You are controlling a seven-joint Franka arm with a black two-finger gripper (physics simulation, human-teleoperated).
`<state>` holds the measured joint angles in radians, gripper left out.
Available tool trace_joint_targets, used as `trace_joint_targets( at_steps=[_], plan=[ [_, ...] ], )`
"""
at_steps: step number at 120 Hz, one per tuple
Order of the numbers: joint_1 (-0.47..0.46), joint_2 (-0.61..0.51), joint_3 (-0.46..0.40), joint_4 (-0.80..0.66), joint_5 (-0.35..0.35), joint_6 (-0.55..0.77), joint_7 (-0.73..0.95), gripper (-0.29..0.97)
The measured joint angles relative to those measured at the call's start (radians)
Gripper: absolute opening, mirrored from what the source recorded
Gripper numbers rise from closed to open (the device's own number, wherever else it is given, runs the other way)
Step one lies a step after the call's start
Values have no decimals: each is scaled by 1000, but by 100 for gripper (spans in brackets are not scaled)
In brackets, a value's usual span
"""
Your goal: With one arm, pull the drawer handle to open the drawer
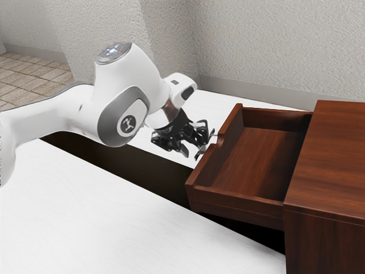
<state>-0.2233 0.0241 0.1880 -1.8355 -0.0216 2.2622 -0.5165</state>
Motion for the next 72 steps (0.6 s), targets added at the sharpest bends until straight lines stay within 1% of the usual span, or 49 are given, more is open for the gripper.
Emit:
trace_joint_targets(
  at_steps=[42,61,72],
  plan=[
    [-9,-8,-3,3,-5,5,4,28],
    [-31,-59,-3,2,22,5,4,29],
    [-65,-100,-1,3,38,-2,3,31]
  ],
)
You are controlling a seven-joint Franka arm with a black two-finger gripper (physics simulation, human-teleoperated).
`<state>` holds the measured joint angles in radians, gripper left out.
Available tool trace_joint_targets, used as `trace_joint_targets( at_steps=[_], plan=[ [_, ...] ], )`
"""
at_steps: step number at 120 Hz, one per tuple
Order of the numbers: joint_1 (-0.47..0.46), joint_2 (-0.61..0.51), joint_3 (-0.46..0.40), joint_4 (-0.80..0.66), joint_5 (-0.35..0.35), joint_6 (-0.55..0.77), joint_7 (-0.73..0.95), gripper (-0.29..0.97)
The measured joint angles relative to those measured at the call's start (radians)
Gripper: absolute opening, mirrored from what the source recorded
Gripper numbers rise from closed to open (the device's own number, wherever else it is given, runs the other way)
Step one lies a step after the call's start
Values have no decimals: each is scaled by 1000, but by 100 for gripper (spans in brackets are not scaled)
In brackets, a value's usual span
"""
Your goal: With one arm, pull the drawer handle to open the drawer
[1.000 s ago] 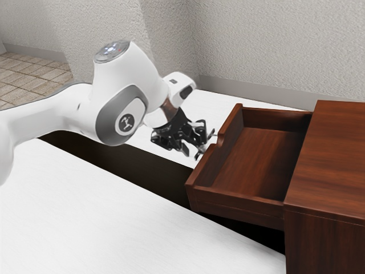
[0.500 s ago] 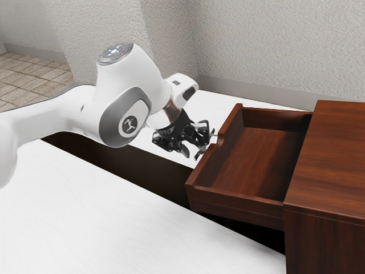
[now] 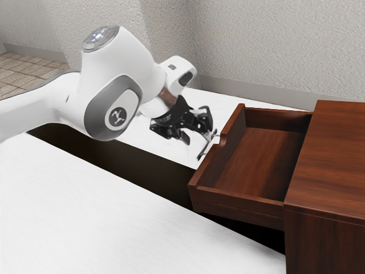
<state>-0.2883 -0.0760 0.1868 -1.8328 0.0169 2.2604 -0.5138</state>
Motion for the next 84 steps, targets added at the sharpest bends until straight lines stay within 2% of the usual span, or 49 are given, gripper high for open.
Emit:
trace_joint_targets(
  at_steps=[6,12,19,28,44,53,64,73,84],
  plan=[
    [-24,-33,1,18,3,-34,-19,38],
    [-46,-56,0,101,-5,-116,-86,45],
    [-64,-79,-3,298,-10,-293,-193,50],
    [-3,-123,11,376,-37,-490,-317,55],
    [70,-121,8,309,13,-703,-502,61],
    [78,-125,13,283,53,-773,-587,63],
    [152,-141,13,259,73,-830,-672,65],
    [206,-152,-48,236,69,-861,-732,66],
    [223,-151,-131,214,68,-878,-797,67]
  ],
)
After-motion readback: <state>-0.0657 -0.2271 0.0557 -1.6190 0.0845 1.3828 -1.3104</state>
